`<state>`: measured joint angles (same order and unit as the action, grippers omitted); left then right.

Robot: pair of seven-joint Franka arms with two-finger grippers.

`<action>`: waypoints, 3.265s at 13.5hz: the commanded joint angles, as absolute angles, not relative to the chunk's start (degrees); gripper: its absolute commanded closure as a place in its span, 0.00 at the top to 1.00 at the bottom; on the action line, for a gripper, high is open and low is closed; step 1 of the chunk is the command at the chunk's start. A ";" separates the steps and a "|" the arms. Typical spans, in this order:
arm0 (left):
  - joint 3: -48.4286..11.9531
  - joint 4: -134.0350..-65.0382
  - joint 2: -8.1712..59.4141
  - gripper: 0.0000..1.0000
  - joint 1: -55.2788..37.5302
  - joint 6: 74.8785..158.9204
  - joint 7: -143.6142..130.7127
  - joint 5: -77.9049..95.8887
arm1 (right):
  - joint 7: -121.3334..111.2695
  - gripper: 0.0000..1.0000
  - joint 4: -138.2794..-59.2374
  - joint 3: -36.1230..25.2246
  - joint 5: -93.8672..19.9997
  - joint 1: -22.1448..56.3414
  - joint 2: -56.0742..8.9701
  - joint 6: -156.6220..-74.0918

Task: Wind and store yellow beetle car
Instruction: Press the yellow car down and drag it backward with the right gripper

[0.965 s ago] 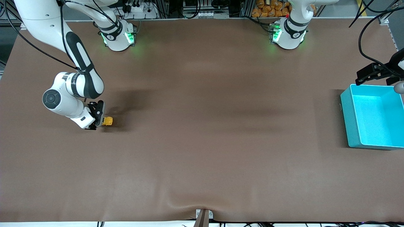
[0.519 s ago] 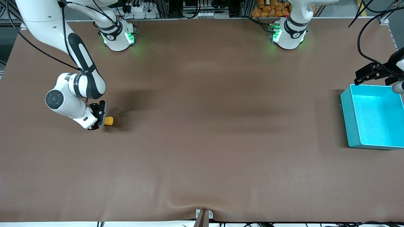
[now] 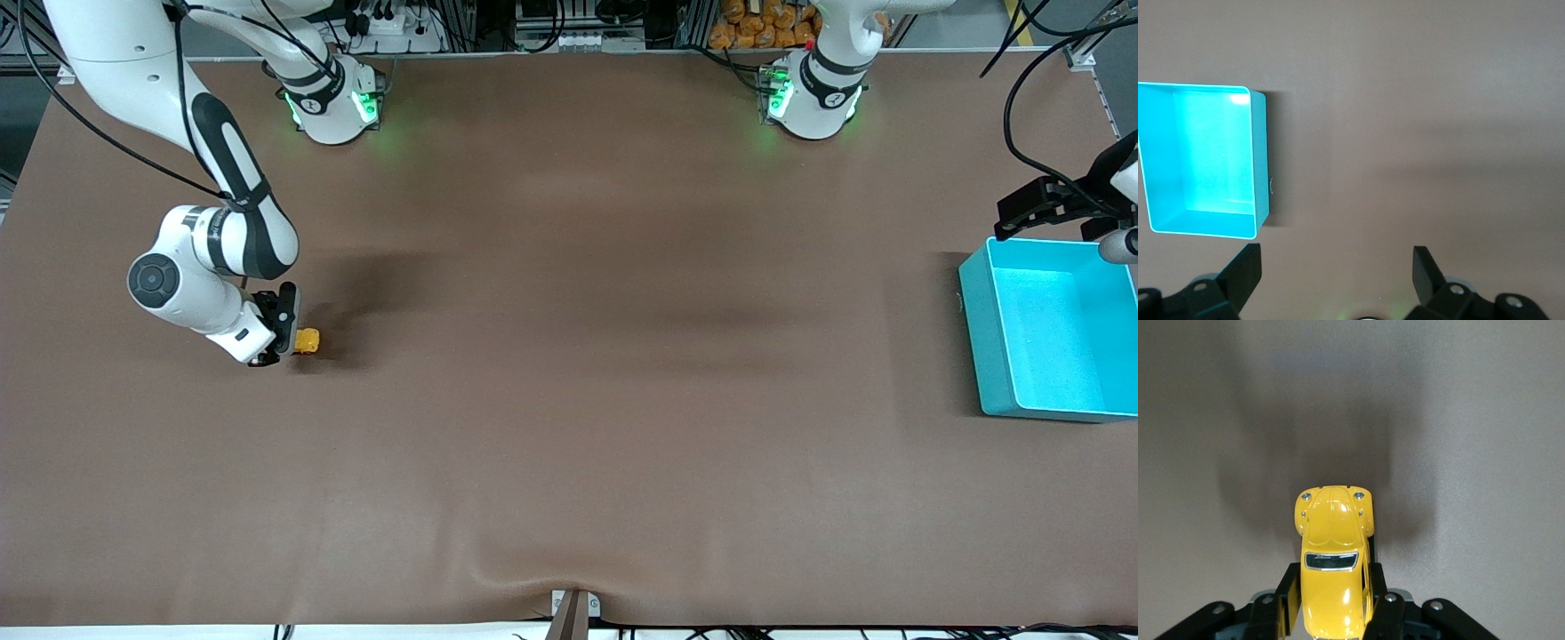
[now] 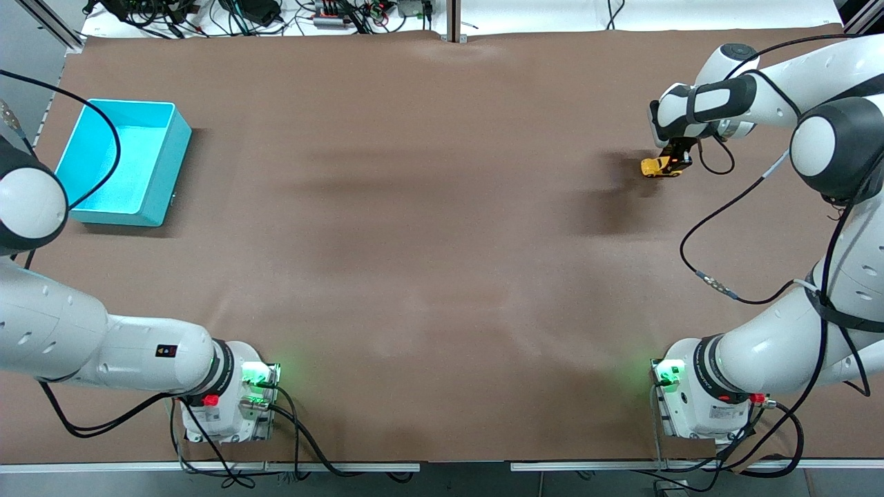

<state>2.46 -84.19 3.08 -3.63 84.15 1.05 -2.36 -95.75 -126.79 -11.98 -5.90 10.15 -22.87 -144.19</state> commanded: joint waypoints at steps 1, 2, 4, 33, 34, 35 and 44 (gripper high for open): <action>2.20 -84.81 1.93 1.00 -3.43 83.85 2.02 -2.46 | -98.43 0.15 -126.39 -11.78 -7.12 8.97 -24.70 -145.46; 2.11 -84.81 1.93 1.00 -3.43 83.85 2.02 -2.37 | -98.96 0.15 -126.13 -11.69 -7.21 8.70 -25.05 -145.46; 2.20 -84.81 1.85 1.00 -3.34 83.85 2.02 -1.76 | -99.23 0.15 -125.68 -11.69 -7.21 7.91 -25.49 -145.46; 2.29 -86.13 1.41 1.00 -3.25 83.76 1.41 -1.58 | -112.32 0.17 -120.24 -11.78 -7.12 -6.59 -29.88 -144.58; 2.29 -86.13 1.41 1.00 -3.25 83.76 1.41 -1.58 | -112.76 0.17 -120.15 -11.78 -7.12 -7.11 -29.88 -144.58; 2.29 -86.13 1.49 1.00 -3.25 83.76 1.23 -1.58 | -113.55 0.17 -119.89 -11.78 -7.12 -7.55 -30.23 -144.58; 2.29 -86.13 1.49 1.00 -3.34 83.76 1.14 -1.58 | -118.29 0.17 -116.99 -11.78 -7.12 -10.28 -32.43 -144.58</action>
